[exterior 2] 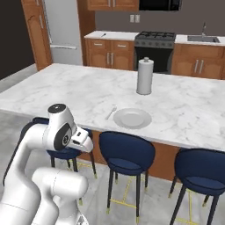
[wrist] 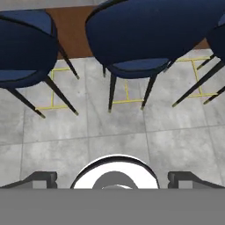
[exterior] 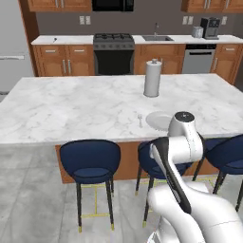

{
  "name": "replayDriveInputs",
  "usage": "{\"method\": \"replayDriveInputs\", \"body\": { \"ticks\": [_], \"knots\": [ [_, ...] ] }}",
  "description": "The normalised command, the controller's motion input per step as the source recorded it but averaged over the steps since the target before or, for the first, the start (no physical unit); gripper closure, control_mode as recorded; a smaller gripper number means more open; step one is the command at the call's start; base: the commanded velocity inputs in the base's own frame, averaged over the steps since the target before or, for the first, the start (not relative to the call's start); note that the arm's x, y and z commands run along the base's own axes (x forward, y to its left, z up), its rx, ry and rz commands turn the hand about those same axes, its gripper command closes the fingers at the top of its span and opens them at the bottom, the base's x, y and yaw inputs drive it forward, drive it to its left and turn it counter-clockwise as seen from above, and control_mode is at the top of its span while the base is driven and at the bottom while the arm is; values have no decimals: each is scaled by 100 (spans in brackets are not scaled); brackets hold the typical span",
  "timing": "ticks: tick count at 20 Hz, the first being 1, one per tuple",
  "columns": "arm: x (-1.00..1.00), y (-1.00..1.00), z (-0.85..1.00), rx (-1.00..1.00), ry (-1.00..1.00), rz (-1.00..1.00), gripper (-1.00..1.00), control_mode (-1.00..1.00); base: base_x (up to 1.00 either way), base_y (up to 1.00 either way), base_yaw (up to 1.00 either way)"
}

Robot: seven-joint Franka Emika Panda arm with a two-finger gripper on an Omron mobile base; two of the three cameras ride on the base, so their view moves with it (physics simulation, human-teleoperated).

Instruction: Take the fork and place it on the left side of the plate. Then take the spoon and place it on the right side of the plate. Make sure they're directly next to the plate.

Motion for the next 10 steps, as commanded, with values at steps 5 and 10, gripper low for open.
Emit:
{"method": "replayDriveInputs", "body": {
  "ticks": [5,10],
  "knots": [
    [0,0,0,0,0,0,-100,100,-1,94,-1],
    [0,0,0,0,0,0,-100,100,4,100,-7]
  ]
}}
